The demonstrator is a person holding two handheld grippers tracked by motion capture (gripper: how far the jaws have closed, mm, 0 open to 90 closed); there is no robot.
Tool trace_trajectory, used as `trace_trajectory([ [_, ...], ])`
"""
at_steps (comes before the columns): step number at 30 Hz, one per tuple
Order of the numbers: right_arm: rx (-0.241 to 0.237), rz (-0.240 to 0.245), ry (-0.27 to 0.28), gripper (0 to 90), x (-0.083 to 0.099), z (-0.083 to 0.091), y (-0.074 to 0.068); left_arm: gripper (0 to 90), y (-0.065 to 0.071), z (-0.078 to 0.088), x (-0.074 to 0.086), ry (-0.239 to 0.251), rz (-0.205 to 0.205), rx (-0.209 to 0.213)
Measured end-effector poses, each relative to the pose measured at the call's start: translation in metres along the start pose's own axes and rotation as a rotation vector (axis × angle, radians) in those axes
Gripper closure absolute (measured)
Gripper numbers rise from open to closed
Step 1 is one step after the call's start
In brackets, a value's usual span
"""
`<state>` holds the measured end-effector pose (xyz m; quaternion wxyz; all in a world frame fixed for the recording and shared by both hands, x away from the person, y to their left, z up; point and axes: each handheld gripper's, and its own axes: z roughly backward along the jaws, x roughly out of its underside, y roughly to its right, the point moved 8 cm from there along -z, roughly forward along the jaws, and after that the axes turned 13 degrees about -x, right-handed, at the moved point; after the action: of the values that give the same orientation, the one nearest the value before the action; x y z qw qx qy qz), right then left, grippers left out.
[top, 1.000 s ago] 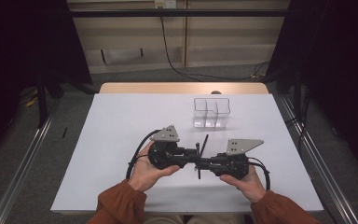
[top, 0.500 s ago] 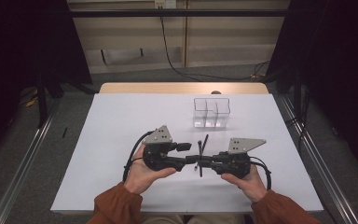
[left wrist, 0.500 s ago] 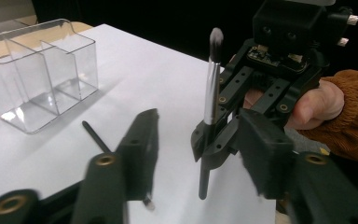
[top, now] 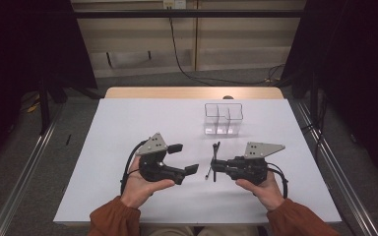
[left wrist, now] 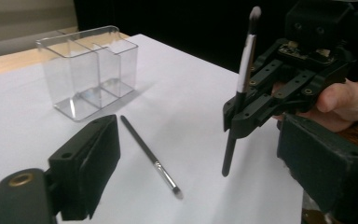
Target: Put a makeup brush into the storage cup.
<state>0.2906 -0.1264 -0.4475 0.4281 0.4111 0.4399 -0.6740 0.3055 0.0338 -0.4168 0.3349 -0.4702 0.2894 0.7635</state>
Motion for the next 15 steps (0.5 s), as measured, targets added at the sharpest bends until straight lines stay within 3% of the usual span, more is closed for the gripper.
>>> trace_trajectory([
  [9,0.027,0.005,0.016,84.4,-0.007,0.004,0.005,3.9,-0.026,0.017,0.014,-0.002,0.024,-0.087],
  [11,0.032,0.003,0.017,84.4,-0.007,0.004,0.007,3.8,-0.029,0.021,0.013,0.005,0.047,-0.08],
  [15,0.043,-0.006,0.019,84.4,-0.007,0.003,0.013,1.3,-0.032,0.033,0.012,0.034,0.031,-0.071],
])
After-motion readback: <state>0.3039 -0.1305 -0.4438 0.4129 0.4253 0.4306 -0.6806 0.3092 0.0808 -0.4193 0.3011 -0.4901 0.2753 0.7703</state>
